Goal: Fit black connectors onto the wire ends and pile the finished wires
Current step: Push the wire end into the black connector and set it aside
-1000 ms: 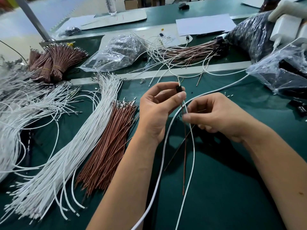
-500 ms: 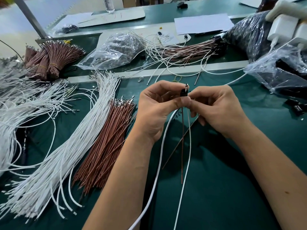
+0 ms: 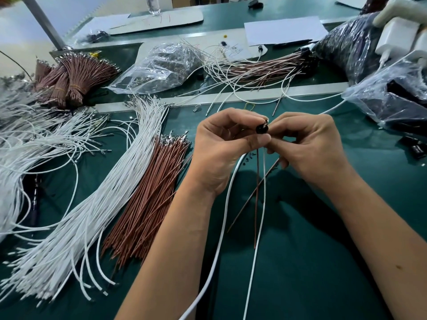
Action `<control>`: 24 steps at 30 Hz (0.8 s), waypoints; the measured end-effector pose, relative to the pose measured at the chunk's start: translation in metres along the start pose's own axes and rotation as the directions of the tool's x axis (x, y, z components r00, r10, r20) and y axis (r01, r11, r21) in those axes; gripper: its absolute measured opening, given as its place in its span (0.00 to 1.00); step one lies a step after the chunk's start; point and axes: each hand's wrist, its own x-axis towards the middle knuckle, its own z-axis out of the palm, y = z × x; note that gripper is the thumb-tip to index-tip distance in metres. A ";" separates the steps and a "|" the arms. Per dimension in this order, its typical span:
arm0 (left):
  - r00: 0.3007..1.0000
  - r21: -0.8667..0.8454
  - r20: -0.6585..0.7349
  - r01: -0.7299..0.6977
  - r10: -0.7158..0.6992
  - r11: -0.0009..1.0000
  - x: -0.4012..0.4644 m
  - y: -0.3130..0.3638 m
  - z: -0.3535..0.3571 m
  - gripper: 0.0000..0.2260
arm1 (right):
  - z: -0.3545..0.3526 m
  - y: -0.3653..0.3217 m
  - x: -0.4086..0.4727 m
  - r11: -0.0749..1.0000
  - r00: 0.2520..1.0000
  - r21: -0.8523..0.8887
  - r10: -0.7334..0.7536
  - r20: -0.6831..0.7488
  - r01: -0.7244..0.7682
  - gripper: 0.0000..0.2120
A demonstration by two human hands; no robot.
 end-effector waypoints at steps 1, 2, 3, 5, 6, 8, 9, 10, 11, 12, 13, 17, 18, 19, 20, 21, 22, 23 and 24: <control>1.000 0.000 -0.004 -0.001 0.001 1.000 0.000 0.000 0.000 0.17 | 0.000 0.000 0.000 1.000 1.000 -0.003 -0.001 -0.001 0.001 0.03; 1.000 -0.002 -0.008 -0.002 0.002 1.000 0.000 0.000 0.000 0.17 | 0.000 -0.001 0.000 1.000 1.000 -0.004 -0.002 -0.001 0.002 0.03; 1.000 -0.004 -0.010 -0.003 0.003 1.000 0.000 0.000 0.000 0.16 | 0.000 -0.002 0.000 1.000 1.000 -0.004 -0.002 -0.001 0.002 0.03; 1.000 -0.010 -0.016 0.001 -0.001 1.000 0.000 0.000 0.000 0.16 | 0.000 -0.003 0.000 1.000 1.000 -0.013 0.005 -0.002 -0.005 0.03; 1.000 -0.012 -0.021 0.006 -0.006 1.000 0.000 0.000 0.000 0.16 | -0.001 -0.003 0.000 1.000 1.000 -0.019 0.011 -0.003 -0.011 0.03; 0.999 -0.016 -0.030 0.016 -0.016 1.000 0.000 0.000 0.000 0.16 | 0.000 -0.004 0.000 0.999 1.000 -0.026 0.019 -0.008 -0.019 0.04; 0.999 -0.019 -0.032 0.022 -0.023 1.000 0.000 0.001 0.000 0.16 | 0.000 -0.005 -0.001 0.999 1.000 -0.023 0.021 -0.012 -0.022 0.04; 0.999 -0.022 -0.033 0.029 -0.029 0.999 0.000 0.001 0.000 0.17 | 0.001 -0.005 0.000 1.000 1.000 -0.018 0.023 -0.015 -0.023 0.04; 0.999 -0.026 -0.033 0.035 -0.036 0.999 0.000 0.001 0.000 0.18 | 0.001 -0.006 -0.001 1.000 1.000 -0.012 0.024 -0.017 -0.025 0.05; 0.999 -0.030 -0.033 0.042 -0.042 0.999 0.000 0.001 0.000 0.18 | 0.001 -0.006 -0.001 1.000 1.000 -0.005 0.026 -0.018 -0.026 0.06; 0.998 -0.037 -0.034 0.047 -0.049 0.998 0.000 0.002 0.000 0.18 | 0.001 -0.007 -0.001 1.000 0.999 0.002 0.028 -0.019 -0.028 0.07; 0.997 -0.047 -0.041 0.063 -0.065 0.997 0.000 0.002 0.000 0.18 | 0.001 -0.007 -0.001 0.998 0.997 0.034 0.062 -0.035 -0.061 0.08; 0.997 -0.043 -0.041 0.067 -0.069 0.997 0.000 0.002 0.000 0.17 | 0.001 -0.007 -0.001 0.997 0.997 0.046 0.071 -0.036 -0.069 0.08; 0.996 -0.037 -0.042 0.072 -0.074 0.997 -0.001 0.002 0.001 0.17 | 0.001 -0.007 -0.002 0.995 0.996 0.059 0.078 -0.033 -0.076 0.08; 0.996 -0.033 -0.047 0.078 -0.080 0.996 -0.001 0.002 0.002 0.17 | 0.001 -0.007 -0.002 0.994 0.996 0.070 0.083 -0.024 -0.081 0.08; 0.995 -0.030 -0.054 0.084 -0.086 0.996 -0.001 0.002 0.002 0.16 | 0.001 -0.006 -0.002 0.993 0.996 0.081 0.089 -0.015 -0.088 0.09; 0.994 -0.030 -0.061 0.090 -0.091 0.996 -0.001 0.002 0.003 0.16 | 0.001 -0.006 -0.002 0.991 0.995 0.092 0.099 -0.009 -0.097 0.09; 0.993 -0.030 -0.068 0.093 -0.095 0.995 -0.001 0.001 0.003 0.15 | 0.001 -0.006 -0.002 0.989 0.994 0.102 0.110 -0.005 -0.109 0.09; 0.992 -0.032 -0.075 0.094 -0.097 0.995 -0.002 0.001 0.003 0.15 | 0.001 -0.005 -0.002 0.987 0.993 0.107 0.122 -0.002 -0.121 0.10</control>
